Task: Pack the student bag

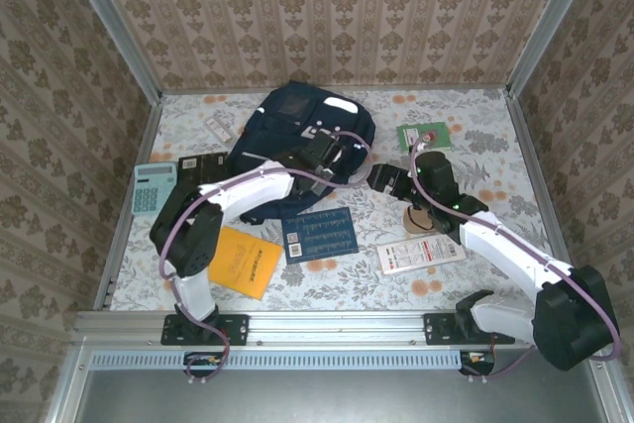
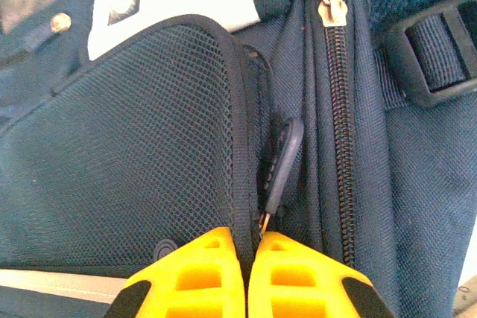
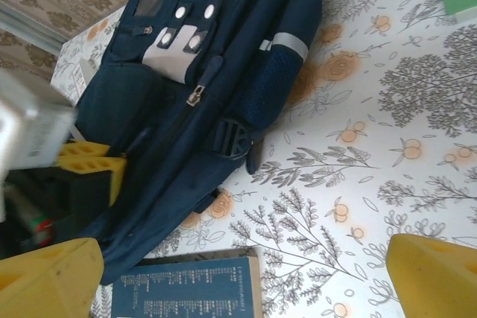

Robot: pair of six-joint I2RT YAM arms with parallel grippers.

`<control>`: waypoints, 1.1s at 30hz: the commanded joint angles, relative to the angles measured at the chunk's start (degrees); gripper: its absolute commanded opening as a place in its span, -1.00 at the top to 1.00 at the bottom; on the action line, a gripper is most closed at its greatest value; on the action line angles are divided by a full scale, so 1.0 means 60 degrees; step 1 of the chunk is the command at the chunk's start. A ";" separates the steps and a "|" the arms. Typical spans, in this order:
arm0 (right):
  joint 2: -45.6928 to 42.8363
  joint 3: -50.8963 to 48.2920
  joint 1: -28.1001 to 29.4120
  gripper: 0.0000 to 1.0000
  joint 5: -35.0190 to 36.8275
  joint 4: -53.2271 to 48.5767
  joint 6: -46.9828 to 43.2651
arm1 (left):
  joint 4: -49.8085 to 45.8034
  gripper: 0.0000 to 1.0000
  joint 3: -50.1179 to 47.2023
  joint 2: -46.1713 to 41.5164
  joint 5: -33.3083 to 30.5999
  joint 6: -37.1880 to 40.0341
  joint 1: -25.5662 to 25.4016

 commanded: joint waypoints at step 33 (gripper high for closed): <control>0.5499 -0.0011 0.0551 0.36 -0.1141 0.6111 -0.0452 | 0.2293 1.00 -0.1284 -0.2089 0.0116 -0.1232 0.0390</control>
